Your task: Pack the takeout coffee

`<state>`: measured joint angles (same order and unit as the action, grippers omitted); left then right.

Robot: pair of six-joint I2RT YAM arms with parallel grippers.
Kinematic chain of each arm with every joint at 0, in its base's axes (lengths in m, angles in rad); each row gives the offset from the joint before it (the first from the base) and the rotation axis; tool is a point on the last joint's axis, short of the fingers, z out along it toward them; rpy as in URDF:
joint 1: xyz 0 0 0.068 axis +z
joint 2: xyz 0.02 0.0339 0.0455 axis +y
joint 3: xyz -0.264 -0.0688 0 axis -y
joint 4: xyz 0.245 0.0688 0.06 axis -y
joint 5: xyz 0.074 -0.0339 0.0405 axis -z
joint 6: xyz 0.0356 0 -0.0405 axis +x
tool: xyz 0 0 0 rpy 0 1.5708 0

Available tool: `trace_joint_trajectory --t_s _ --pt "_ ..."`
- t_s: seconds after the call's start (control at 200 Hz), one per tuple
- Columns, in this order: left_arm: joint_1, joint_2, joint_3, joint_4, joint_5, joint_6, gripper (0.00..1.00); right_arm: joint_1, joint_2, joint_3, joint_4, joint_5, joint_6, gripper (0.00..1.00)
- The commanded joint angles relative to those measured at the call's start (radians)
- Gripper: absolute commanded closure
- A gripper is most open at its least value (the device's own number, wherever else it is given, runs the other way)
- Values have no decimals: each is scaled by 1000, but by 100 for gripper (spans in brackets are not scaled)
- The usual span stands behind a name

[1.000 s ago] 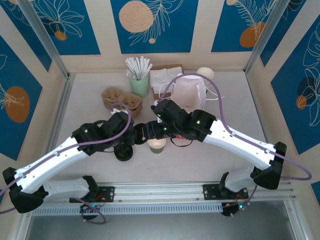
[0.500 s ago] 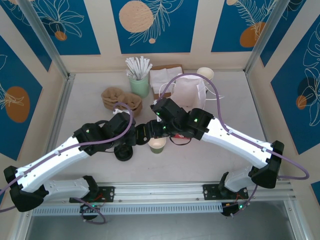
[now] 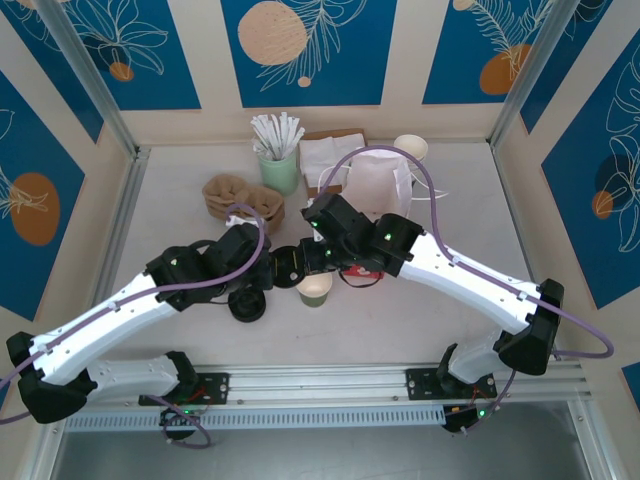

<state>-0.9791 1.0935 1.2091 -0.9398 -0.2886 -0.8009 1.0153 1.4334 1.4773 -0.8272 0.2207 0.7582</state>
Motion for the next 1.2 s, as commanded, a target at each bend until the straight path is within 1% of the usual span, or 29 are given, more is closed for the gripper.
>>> trace_joint_trajectory --t_s 0.0,0.09,0.185,0.28,0.33,0.42,0.515,0.585,0.73,0.805,0.945,1.005,1.115,1.195 --pt "-15 -14 24 57 24 40 82 -6 -21 2 37 -41 -2 93" --pt "-15 -42 24 96 38 95 68 -21 -34 -2 21 -43 6 97" --pt "-16 -82 34 129 30 174 56 -45 -50 -3 -2 -55 9 99" --pt "-16 -114 40 185 43 282 49 -69 -66 -5 -20 -83 8 100" --pt "-17 -125 44 215 69 346 45 -85 -70 1 -42 -114 7 100" --pt "-23 -123 73 238 123 486 41 -114 -73 26 -95 -173 -2 100" --pt "-54 -122 106 247 166 649 40 -139 -97 36 -140 -234 -2 100" --pt "-91 -120 126 257 177 761 40 -164 -112 45 -185 -278 -5 100" --pt "-151 -111 126 310 191 972 40 -264 -141 41 -271 -422 -13 100" --pt "-162 -103 113 341 185 1065 38 -311 -157 42 -314 -461 -17 100" --pt "-164 -75 81 373 232 1254 40 -386 -197 22 -358 -525 -23 100" --pt "-164 -71 54 406 250 1315 41 -413 -207 14 -369 -555 -32 100" --pt "-164 -66 14 453 319 1406 42 -447 -219 -5 -378 -614 -42 100" --pt "-164 -48 9 468 308 1436 45 -455 -217 -9 -391 -626 -51 100"
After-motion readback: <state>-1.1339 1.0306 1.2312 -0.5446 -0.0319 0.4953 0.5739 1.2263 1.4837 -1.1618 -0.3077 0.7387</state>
